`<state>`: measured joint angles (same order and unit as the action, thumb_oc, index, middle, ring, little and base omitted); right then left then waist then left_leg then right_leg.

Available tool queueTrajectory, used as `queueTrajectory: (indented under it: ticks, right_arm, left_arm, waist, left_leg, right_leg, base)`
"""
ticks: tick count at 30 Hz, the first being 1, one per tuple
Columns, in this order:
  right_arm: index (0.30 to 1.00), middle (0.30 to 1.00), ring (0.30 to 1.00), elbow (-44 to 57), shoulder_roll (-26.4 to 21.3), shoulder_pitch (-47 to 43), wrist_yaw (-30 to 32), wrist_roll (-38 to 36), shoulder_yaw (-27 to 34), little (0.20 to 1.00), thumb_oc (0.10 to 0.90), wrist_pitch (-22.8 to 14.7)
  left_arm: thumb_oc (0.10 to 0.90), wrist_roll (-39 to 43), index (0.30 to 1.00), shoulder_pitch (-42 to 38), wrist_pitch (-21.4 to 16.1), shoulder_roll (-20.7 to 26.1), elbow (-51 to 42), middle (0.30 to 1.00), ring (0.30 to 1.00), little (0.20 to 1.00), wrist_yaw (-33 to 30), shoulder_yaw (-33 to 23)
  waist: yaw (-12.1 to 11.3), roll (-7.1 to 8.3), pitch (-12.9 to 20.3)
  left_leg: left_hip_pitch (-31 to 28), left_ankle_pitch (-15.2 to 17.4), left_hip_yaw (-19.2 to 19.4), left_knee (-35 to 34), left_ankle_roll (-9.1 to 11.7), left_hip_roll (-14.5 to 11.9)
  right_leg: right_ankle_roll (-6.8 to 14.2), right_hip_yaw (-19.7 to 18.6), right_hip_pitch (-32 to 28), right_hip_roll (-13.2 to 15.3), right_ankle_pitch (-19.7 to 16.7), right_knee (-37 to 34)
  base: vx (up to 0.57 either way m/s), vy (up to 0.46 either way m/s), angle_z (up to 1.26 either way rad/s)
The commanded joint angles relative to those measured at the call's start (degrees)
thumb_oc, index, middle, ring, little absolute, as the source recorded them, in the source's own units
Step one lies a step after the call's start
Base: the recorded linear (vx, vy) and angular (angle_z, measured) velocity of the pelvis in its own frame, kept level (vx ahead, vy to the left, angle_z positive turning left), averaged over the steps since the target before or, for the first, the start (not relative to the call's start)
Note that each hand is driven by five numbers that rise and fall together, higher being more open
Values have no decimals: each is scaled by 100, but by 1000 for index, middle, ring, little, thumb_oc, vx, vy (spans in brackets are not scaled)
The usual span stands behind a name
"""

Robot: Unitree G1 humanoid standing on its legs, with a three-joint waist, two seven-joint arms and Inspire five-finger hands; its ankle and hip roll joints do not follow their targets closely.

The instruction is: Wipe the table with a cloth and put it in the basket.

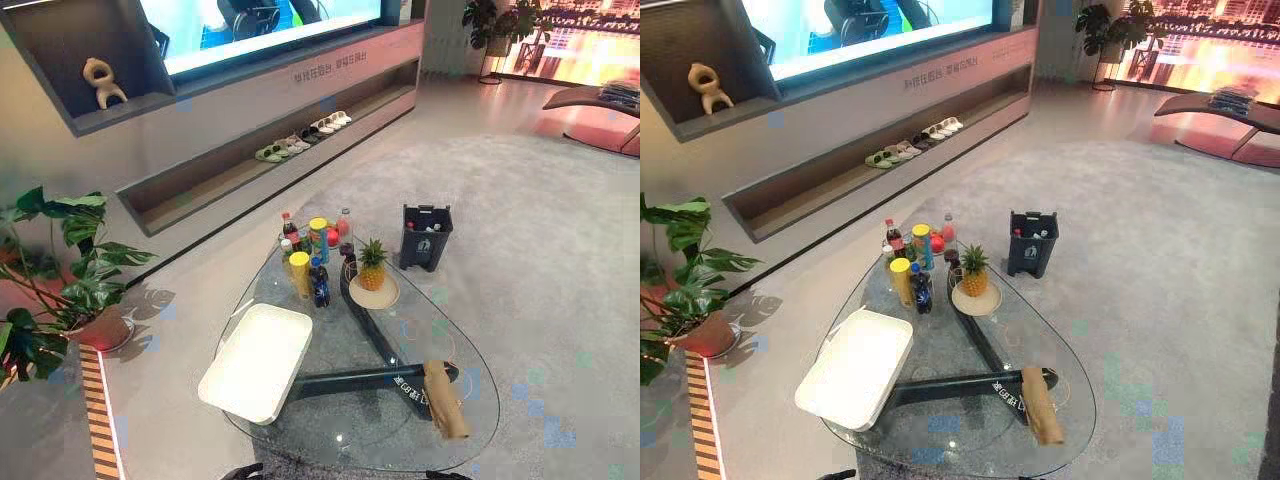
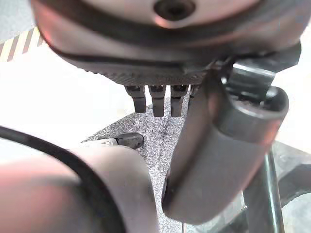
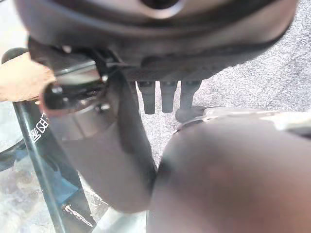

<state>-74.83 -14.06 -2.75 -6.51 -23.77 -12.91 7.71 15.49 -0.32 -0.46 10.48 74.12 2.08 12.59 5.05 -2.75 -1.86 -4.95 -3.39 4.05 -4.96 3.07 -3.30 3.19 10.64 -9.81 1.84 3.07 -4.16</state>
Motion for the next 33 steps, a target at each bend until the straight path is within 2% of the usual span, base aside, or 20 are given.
queueTrajectory:
  ticks: [1,18,24,25,33]
  right_arm:
    - [900,900,900,-417,197,-217,42,130,-190,900,800,171]
    - [900,900,900,-428,218,-218,47,146,-190,900,800,127]
    - [900,900,900,-395,204,-220,82,249,-212,900,800,-49]
    - [900,900,900,-377,200,-223,116,224,-227,900,800,-199]
    - [900,900,900,-253,176,-286,135,113,-233,900,800,-610]
  left_arm:
    - [800,-24,900,-402,-55,-151,247,900,900,900,38,-75]
    - [800,114,900,-427,-97,-179,232,900,900,900,38,-98]
    - [800,125,900,-423,-114,-177,217,900,900,900,5,-95]
    - [800,121,900,-421,-122,-174,207,900,900,900,-10,-94]
    - [800,83,900,-404,-176,-173,205,900,900,900,-79,-85]
  waist:
    - [-18,126,47]
    - [-16,113,46]
    - [-21,117,48]
    - [-23,116,44]
    - [-31,123,55]
  left_leg:
    - [22,713,64,244,-148,287]
    - [17,702,56,219,-150,287]
    - [25,701,54,230,-149,292]
    - [21,703,54,234,-147,293]
    - [0,735,43,261,-152,305]
  right_leg:
    - [306,-363,474,147,152,355]
    - [301,-349,477,143,155,356]
    - [300,-351,474,144,158,353]
    - [300,-350,470,144,157,353]
    - [307,-363,456,146,153,354]
  base:
    - [-55,263,-97]
    - [0,0,0]
    - [0,0,0]
    - [0,0,0]
    - [9,0,0]
